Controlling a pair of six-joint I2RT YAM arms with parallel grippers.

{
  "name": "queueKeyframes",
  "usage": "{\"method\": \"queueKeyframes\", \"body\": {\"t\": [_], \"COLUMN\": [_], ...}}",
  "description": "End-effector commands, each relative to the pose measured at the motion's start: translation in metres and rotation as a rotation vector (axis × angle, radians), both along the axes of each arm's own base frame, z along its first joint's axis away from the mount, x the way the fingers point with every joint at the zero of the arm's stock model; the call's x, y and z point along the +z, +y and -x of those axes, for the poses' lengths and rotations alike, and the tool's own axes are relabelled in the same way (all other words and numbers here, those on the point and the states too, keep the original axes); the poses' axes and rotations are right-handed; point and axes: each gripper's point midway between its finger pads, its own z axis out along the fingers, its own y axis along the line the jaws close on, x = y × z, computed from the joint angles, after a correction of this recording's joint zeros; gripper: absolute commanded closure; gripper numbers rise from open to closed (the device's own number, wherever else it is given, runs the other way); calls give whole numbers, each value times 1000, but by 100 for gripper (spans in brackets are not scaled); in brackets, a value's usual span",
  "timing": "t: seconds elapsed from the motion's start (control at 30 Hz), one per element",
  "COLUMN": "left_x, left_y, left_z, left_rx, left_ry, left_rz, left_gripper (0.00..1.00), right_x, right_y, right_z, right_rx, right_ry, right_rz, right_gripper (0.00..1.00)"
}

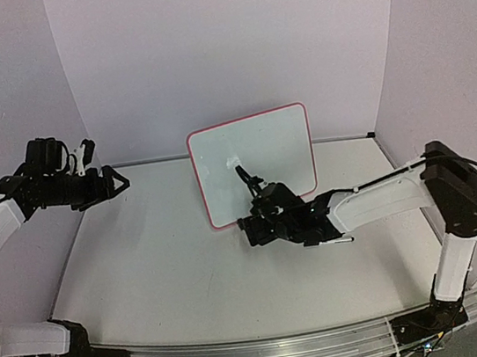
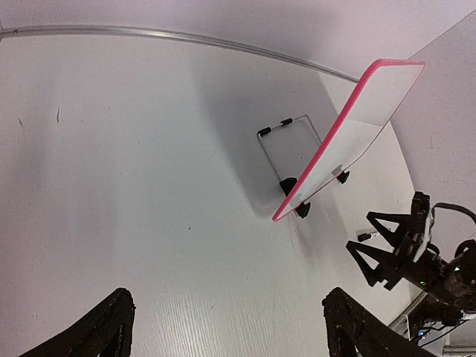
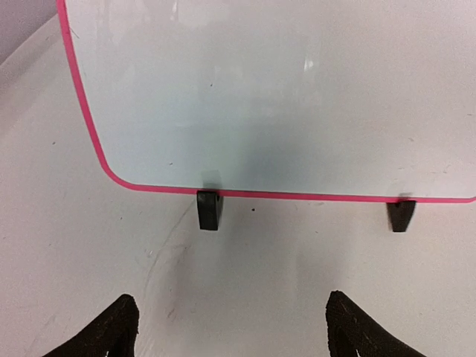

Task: Write a sentence on the whiteboard
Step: Move the whiteboard to the center of the board.

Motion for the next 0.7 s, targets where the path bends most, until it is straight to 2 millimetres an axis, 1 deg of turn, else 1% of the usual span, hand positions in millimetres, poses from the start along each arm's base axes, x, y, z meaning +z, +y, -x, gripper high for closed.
{"method": "queueKeyframes", "body": {"t": [0.0, 0.03, 0.07, 0.17, 0.23, 0.3, 0.37, 0.47, 0.5, 0.6, 0.67], "left_x": [46, 50, 51, 56, 55, 51, 42, 27, 24, 13, 11], "left_y": [1, 3, 5, 5, -3, -8, -9, -9, -8, 1, 3], "left_z": [-8, -11, -14, -21, -23, -24, -26, -28, -28, -27, -24], "left_rx": [-61, -63, -61, -48, -54, -57, -56, -62, -64, -52, -40], "left_ry": [-102, -114, -120, -163, -203, -233, -242, -253, -258, -254, -256], "left_rz": [-104, -135, -165, -218, -251, -279, -289, -308, -321, -379, -371], "left_gripper": [12, 12, 12, 12, 12, 12, 12, 12, 12, 12, 12], "right_x": [29, 39, 44, 42, 44, 41, 34, 16, 12, -1, -11], "right_y": [-57, -71, -86, -134, -166, -188, -208, -230, -237, -248, -252], "right_z": [23, 25, 30, 41, 45, 53, 56, 61, 62, 65, 66], "right_rx": [-103, -132, -164, -277, -364, -436, -519, -639, -676, -785, -855], "right_ry": [51, 54, 72, 177, 234, 290, 356, 472, 502, 583, 631], "right_rz": [63, 55, 58, 51, 16, -23, -79, -180, -210, -293, -329], "right_gripper": [13, 11, 9, 8, 8, 8, 8, 16, 22, 30, 38]}}
